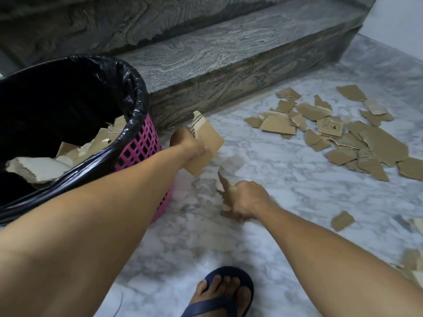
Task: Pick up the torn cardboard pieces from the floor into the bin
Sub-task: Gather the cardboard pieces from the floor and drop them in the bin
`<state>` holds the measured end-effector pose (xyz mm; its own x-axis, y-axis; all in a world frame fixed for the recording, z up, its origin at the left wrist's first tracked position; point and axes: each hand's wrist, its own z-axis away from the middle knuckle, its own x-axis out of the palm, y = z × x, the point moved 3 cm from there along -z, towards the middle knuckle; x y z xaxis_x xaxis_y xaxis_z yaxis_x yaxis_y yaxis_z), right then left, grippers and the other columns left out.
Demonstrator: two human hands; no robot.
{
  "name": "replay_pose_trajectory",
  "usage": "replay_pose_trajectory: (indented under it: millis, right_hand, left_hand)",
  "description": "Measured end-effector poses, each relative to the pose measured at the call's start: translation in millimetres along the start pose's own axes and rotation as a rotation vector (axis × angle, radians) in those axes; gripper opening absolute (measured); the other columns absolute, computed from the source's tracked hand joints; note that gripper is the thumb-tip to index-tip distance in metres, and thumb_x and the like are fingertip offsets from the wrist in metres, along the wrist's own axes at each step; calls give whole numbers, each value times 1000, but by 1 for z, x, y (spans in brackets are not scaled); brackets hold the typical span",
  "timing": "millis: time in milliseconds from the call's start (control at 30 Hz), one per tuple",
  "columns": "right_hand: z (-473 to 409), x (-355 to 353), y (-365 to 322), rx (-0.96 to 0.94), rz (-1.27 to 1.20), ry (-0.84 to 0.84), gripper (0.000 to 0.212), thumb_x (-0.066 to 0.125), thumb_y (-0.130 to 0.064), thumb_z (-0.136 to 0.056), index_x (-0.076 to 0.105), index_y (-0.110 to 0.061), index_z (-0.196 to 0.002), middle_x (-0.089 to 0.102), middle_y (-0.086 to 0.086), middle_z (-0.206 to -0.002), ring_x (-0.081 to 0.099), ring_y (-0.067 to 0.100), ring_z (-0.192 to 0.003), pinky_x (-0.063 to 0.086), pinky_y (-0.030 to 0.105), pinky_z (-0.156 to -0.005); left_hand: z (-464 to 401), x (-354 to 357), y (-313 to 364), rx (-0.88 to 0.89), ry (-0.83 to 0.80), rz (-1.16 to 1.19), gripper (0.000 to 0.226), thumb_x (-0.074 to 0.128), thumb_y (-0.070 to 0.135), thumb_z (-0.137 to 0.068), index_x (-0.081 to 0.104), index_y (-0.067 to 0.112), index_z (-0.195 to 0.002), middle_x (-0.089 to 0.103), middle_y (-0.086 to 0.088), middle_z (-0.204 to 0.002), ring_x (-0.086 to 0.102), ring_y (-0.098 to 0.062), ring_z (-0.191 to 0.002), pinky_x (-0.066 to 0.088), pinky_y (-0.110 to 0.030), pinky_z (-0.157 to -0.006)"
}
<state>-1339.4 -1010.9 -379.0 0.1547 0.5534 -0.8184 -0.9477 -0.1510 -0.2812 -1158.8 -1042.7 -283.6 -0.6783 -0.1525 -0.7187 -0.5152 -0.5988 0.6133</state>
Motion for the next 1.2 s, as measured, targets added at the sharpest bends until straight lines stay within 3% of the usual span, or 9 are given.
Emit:
replay_pose_trajectory:
  millis: [67,167,300,567,733,867,1000,1100,1200]
  right_hand:
    - [1,-22,4,13,-62,-5,39,86,-35,-56,57,-20,-78,63,1,-78,63,22,-74,46,26,-58]
    - [5,-73,7,36,-178,45,53,91,-35,-52,56,-19,-89,64,0,-88,61,21,-81,50,27,-68]
    - [14,-141,-3,28,-307,132,59,94,-32,-45,63,-16,-93,69,3,-94,66,23,-88,57,32,-76]
    - [63,-236,-62,-99,-432,199,63,98,-27,-46,61,-14,-95,69,6,-93,69,23,-83,60,35,-72]
    - [89,-279,-128,-275,-492,153,64,93,-24,-63,62,-9,-116,67,6,-106,65,22,-92,50,27,-70]
    - [111,-282,-190,-435,-444,111,52,81,-24,-80,59,-6,-124,60,5,-113,56,20,-95,50,30,-81]
    - [120,-261,-241,-462,-466,59,14,72,-12,-87,62,-4,-90,63,9,-87,60,22,-81,55,34,-77]
    - [112,-240,-266,-443,-468,81,34,76,-25,-84,62,-3,-107,66,13,-110,63,25,-96,53,32,-83]
    - [100,-223,-270,-404,-361,266,59,76,-33,-84,52,-6,-130,57,13,-131,54,31,-122,44,34,-86]
  left_hand:
    - [1,-7,4,-7,-8,23,67,82,19,-74,45,5,-129,55,-15,-130,55,-33,-116,49,-43,-99]
    - [3,-20,19,-11,-30,85,66,77,13,-80,38,3,-131,50,-13,-130,52,-31,-119,47,-38,-98]
    - [18,-58,52,18,22,166,55,78,14,-79,51,5,-126,60,-9,-117,59,-28,-107,52,-34,-85]
    - [68,-152,107,9,19,494,55,76,7,-81,48,1,-128,63,-12,-114,61,-23,-80,52,-41,-64]
    - [87,-224,82,-61,254,284,52,66,14,-89,42,4,-134,55,-13,-118,57,-30,-101,50,-43,-84]
    - [98,-273,40,-116,307,25,43,59,13,-91,43,2,-129,55,-16,-114,54,-30,-95,48,-37,-79]
    - [98,-302,-2,-190,339,-45,37,59,10,-90,47,-2,-123,58,-19,-115,59,-32,-97,53,-39,-81]
    - [93,-300,-28,-189,284,-59,28,65,11,-86,57,-3,-108,62,-19,-101,60,-28,-77,50,-33,-61]
    - [90,-296,-53,-125,318,-276,30,67,17,-85,58,1,-109,60,-17,-103,58,-30,-89,46,-33,-71]
